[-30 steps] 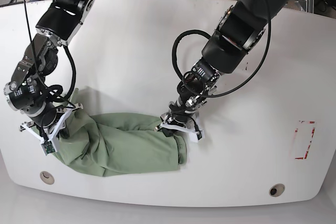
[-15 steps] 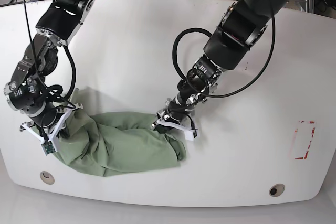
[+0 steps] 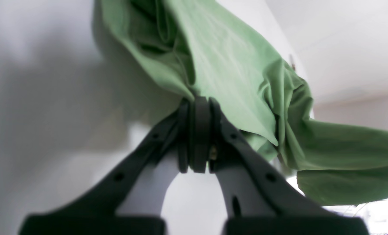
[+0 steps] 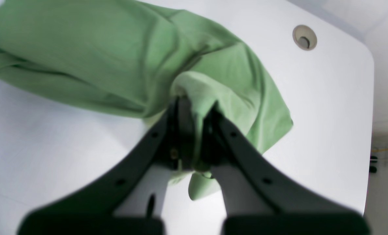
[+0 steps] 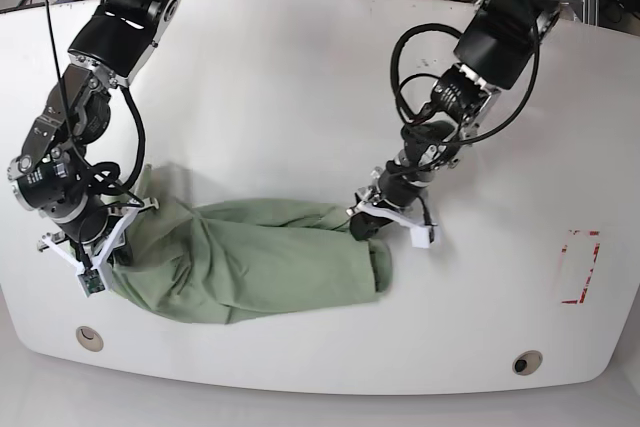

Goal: Layout the t-shirt on the table in an organized manner, then fold the t-shirt properly
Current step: 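Pull the left gripper away from the right, stretching the polo lengthwise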

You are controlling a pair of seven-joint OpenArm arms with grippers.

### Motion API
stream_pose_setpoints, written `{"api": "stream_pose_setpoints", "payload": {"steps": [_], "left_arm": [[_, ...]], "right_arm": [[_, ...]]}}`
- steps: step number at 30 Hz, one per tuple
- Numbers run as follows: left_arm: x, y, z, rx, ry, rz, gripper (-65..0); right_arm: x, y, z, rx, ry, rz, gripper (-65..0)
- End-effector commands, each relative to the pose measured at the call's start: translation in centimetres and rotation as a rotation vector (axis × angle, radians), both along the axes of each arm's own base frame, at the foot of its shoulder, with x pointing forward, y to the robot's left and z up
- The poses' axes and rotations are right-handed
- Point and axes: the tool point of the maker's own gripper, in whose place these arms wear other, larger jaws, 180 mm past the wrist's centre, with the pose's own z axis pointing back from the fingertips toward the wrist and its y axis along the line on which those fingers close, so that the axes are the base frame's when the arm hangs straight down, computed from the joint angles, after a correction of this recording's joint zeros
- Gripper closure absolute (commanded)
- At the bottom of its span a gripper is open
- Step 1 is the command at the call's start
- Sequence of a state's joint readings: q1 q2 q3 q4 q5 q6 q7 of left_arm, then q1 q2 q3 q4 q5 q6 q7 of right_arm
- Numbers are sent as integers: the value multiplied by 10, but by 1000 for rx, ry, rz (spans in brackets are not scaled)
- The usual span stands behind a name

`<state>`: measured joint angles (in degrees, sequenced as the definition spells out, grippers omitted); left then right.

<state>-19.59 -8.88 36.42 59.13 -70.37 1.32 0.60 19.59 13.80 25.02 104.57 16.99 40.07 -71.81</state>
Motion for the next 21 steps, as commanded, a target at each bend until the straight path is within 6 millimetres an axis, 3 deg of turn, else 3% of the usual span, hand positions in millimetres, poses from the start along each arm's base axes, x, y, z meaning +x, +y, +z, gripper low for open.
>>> {"api": "stream_pose_setpoints", "payload": {"steps": [1, 7, 11, 21], "left_arm": [[3, 18, 28, 10, -91, -15, 0], [-12, 70, 29, 107, -112, -14, 0], [-21, 107, 32, 174, -120, -3, 0], [-46, 184, 30, 306, -93, 48, 0]], "right_arm": [[7, 0, 20, 2, -69, 12, 0], [3, 2, 12, 6, -51, 14, 0], [-3, 13, -2, 36, -25, 25, 0], [-12, 28, -14, 63, -8, 37, 0]]}}
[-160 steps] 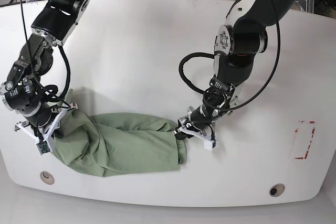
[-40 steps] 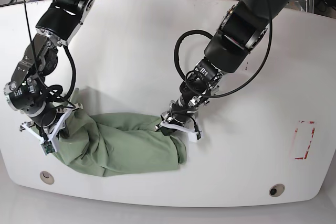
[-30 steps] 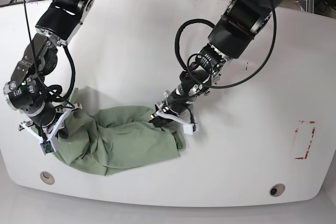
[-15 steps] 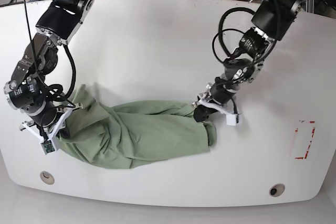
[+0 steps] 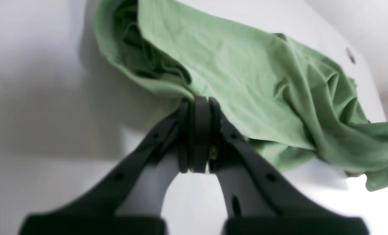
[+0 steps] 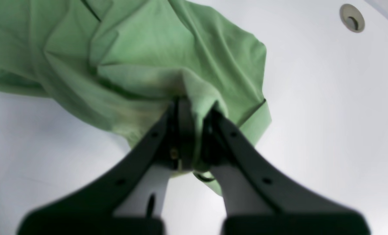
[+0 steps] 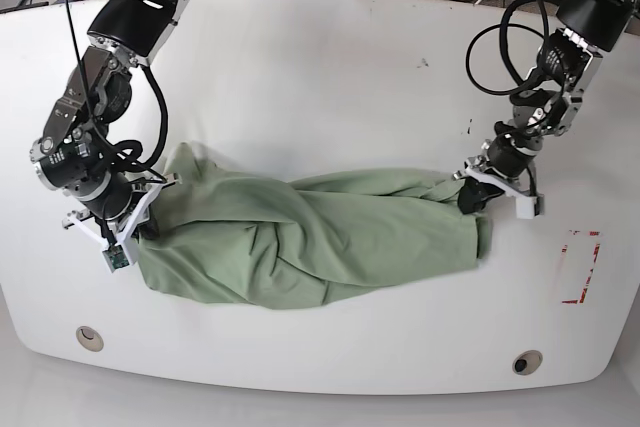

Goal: Layout the t-shirt on the table in an organized manner, then fold the t-shirt properly
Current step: 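Pull the left gripper away from the right, stretching the polo lengthwise, then hold the polo with both grippers while adjusting the left gripper's grip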

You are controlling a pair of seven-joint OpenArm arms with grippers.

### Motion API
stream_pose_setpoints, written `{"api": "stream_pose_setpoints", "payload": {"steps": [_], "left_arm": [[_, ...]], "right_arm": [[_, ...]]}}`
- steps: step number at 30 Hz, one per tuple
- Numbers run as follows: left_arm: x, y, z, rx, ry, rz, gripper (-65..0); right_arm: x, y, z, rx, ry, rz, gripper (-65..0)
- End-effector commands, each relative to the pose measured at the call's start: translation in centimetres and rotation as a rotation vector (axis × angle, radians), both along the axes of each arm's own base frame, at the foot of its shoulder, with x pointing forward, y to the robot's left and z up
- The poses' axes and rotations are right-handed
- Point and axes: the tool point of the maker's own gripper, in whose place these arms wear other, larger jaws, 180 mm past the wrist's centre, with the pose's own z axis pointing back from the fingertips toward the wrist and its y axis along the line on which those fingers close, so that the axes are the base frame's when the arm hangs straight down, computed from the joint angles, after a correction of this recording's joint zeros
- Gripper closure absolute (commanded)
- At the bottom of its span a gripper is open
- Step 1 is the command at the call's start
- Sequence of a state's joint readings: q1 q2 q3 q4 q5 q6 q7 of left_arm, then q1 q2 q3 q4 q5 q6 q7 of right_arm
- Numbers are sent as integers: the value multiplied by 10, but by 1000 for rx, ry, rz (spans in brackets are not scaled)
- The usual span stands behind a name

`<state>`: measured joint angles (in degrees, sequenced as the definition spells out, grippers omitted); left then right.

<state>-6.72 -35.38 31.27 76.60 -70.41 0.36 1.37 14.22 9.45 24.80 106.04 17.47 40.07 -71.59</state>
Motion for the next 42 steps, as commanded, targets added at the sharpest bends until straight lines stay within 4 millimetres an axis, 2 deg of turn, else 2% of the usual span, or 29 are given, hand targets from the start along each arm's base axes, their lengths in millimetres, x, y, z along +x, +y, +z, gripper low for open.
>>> {"api": "stream_pose_setpoints", "payload": {"steps": [1, 5, 12, 20, 27, 31, 36, 39, 42], "left_arm": [[5, 24, 17, 35, -47, 21, 0], [-4, 44, 17, 72, -39, 22, 0], [-14, 60, 21, 88, -41, -14, 0], [-17, 78, 21, 102, 72, -39, 0], [-26, 106, 25, 96, 162, -5, -1], [-31, 119, 28, 90, 173, 27, -106], [-34, 124, 28, 67, 164, 59, -219], [-37, 127, 26, 67, 176, 63, -253], [-40, 128, 24, 65, 194, 59, -258]], "right_arm": [[8, 0, 22, -5, -77, 4, 0], [4, 1, 17, -1, -63, 6, 0], [1, 1, 13, -1, -52, 6, 0], [1, 1, 12, -1, -50, 6, 0], [1, 1, 12, -1, -49, 5, 0], [1, 7, 10, 15, -48, 7, 0], [2, 12, 9, 27, -49, 12, 0], [2, 12, 9, 27, -49, 13, 0], [2, 13, 9, 28, -48, 15, 0]]}}
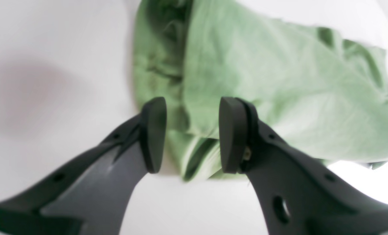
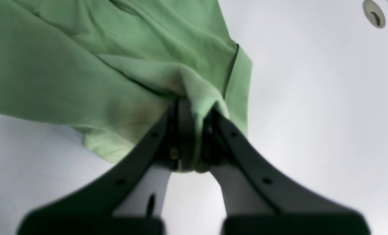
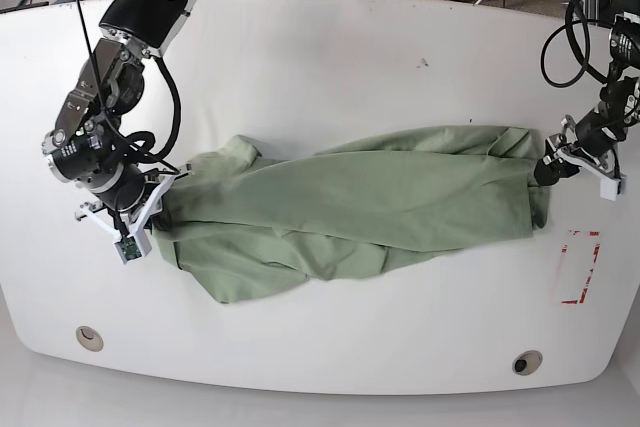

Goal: Layout the t-shirt on the table in an organized manner, then fold the t-shirt properly
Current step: 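Hold the polo with both grippers while adjusting the left gripper's grip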

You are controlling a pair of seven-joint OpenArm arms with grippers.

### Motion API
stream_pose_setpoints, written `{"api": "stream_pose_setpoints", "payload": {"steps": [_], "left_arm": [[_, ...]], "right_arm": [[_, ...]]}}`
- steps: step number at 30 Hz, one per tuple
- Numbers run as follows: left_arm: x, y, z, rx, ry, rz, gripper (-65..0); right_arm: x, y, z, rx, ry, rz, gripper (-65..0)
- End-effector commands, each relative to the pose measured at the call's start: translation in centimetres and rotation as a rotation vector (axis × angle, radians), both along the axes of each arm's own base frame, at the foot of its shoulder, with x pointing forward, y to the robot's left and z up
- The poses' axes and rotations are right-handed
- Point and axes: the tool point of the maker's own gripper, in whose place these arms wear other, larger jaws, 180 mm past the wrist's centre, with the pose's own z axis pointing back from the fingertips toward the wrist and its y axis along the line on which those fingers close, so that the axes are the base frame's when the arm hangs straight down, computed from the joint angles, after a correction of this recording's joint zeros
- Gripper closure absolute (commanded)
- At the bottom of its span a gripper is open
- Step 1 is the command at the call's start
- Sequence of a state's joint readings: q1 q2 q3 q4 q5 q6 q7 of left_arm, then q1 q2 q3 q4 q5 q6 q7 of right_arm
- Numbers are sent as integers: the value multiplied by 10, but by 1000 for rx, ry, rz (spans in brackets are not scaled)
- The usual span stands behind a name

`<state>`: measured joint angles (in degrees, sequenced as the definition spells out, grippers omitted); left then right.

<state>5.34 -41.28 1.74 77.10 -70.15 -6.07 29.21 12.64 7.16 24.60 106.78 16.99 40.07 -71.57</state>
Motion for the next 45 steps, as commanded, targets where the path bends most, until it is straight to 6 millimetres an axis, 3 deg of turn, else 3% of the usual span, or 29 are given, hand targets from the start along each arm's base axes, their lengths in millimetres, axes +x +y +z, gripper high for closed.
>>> {"api": "stream_pose_setpoints", "payload": {"steps": [1, 6, 11, 20, 38, 45], "left_arm": [[9, 10, 19, 15, -39, -1, -258], [12, 8, 35, 10, -55, -19, -258], [16, -11, 45, -33, -96, -37, -258], [17, -44, 29, -140, -98, -14, -258], [18, -17, 10, -25, -13, 134, -258], [11, -10, -10, -37, 38, 168, -258]], "right_arm": [[9, 0, 19, 2, -68, 6, 0], [10, 3, 18, 13, -68, 8, 0], [10, 4, 18, 15, -68, 8, 0], [9, 4, 17, 15, -66, 8, 0], [10, 4, 18, 15, -66, 8, 0], [10, 4, 17, 17, -66, 8, 0]]}}
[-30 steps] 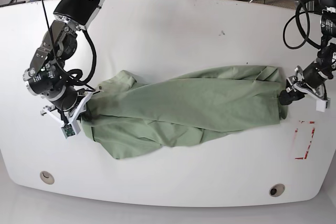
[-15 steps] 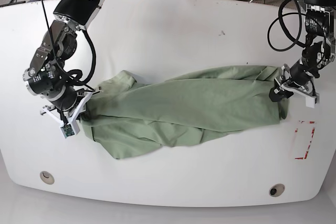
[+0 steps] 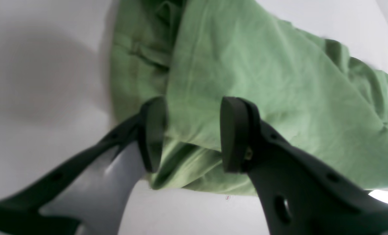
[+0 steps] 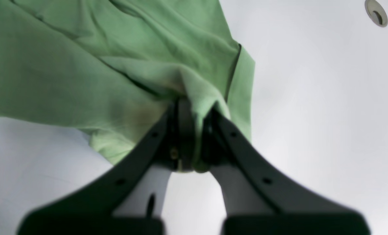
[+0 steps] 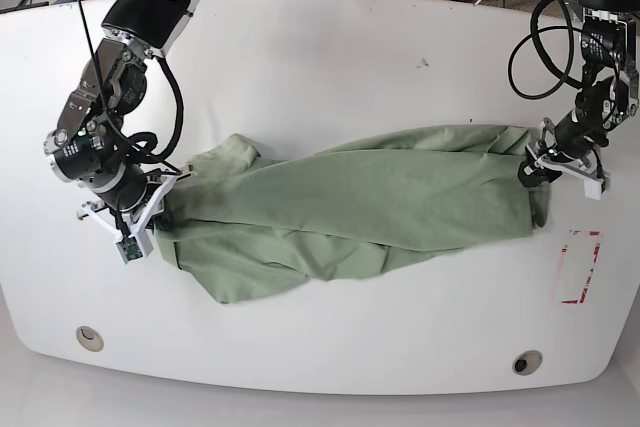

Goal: Layout the t-shirt on the table in an organized manner, then fold the t-shirt properly
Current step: 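Hold the polo with both grippers while adjusting the left gripper's grip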

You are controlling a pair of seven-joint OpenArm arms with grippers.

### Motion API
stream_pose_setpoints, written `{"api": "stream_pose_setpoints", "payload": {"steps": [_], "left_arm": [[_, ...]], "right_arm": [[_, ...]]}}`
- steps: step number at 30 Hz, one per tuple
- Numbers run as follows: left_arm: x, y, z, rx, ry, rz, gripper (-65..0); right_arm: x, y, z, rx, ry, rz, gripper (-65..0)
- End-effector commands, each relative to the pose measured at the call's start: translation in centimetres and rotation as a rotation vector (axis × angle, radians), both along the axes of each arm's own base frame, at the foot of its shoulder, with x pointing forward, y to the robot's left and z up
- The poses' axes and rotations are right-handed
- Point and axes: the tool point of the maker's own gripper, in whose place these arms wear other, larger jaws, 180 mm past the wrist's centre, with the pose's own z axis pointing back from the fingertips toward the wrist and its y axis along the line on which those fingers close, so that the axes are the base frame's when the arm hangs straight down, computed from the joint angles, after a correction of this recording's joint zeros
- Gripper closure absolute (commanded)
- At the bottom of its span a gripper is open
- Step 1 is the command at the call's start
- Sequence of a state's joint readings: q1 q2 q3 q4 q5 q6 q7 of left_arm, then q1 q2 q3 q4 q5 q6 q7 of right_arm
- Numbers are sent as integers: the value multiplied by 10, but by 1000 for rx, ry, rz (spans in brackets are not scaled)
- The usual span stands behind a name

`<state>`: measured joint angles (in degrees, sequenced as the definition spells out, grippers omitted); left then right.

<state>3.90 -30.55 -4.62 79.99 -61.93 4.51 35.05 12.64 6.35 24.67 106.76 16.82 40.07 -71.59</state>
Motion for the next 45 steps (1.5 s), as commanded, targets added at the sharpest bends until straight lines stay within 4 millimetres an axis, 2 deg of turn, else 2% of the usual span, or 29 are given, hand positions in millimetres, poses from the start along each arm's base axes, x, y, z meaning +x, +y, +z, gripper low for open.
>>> {"api": "stream_pose_setpoints", "payload": {"steps": [1, 9, 26, 39, 45], "left_arm": [[6, 9, 5, 5, -23, 20, -258], [3, 11, -1, 4, -5, 25, -258], [5, -6, -5, -40, -13, 19, -258], [10, -23, -1, -70, -50, -25, -258], [15, -24, 3, -73, -64, -26, -258]], "right_arm": [[10, 0, 19, 5, -68, 8, 0], [9, 0, 18, 5, -67, 8, 0], [9, 0, 18, 5, -67, 8, 0], [9, 0, 18, 5, -67, 8, 0], [9, 0, 18, 5, -67, 8, 0]]}}
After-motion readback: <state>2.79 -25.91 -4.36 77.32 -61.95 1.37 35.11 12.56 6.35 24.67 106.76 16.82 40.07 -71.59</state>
